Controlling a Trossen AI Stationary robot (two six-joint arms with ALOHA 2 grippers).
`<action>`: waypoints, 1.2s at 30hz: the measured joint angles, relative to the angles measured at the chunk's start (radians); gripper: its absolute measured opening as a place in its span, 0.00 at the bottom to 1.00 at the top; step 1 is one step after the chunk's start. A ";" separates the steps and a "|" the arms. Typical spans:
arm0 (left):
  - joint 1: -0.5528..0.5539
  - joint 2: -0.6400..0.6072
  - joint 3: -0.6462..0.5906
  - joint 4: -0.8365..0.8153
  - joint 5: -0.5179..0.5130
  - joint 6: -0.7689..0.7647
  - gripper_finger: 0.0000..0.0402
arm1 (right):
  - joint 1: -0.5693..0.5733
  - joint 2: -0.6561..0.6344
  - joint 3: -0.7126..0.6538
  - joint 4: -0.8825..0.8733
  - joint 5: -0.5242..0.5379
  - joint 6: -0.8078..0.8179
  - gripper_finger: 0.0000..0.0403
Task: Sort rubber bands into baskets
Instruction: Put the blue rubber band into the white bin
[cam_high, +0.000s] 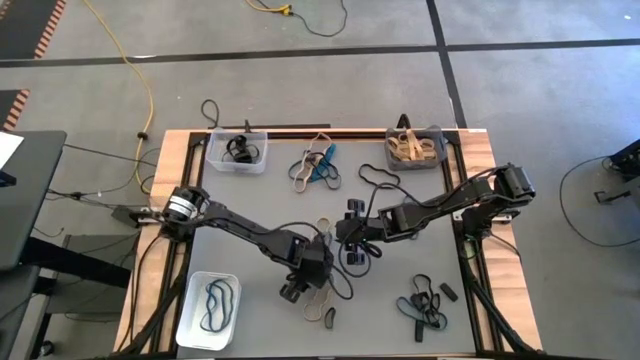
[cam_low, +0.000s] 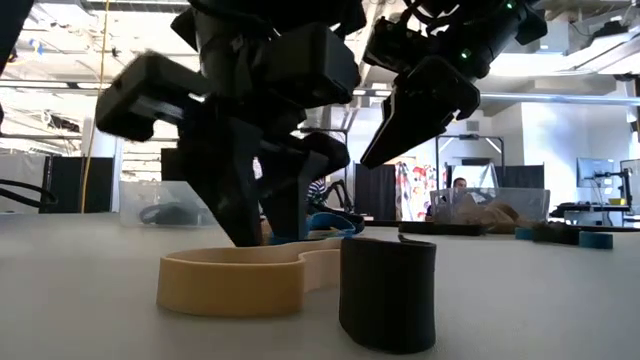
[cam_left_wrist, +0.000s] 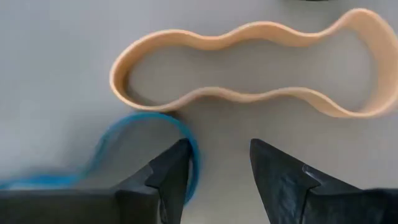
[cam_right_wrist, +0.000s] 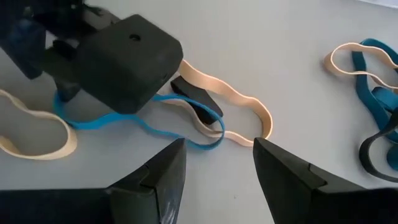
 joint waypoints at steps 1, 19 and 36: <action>-0.001 0.005 0.002 0.008 -0.021 -0.007 0.40 | 0.000 0.000 0.000 -0.001 0.000 0.000 0.54; 0.001 0.005 0.041 -0.140 -0.216 0.022 0.00 | 0.000 0.000 0.000 0.006 0.000 0.000 0.54; -0.139 -0.453 0.135 -0.516 -0.444 -0.211 0.00 | 0.000 0.000 0.000 -0.002 0.000 0.000 0.54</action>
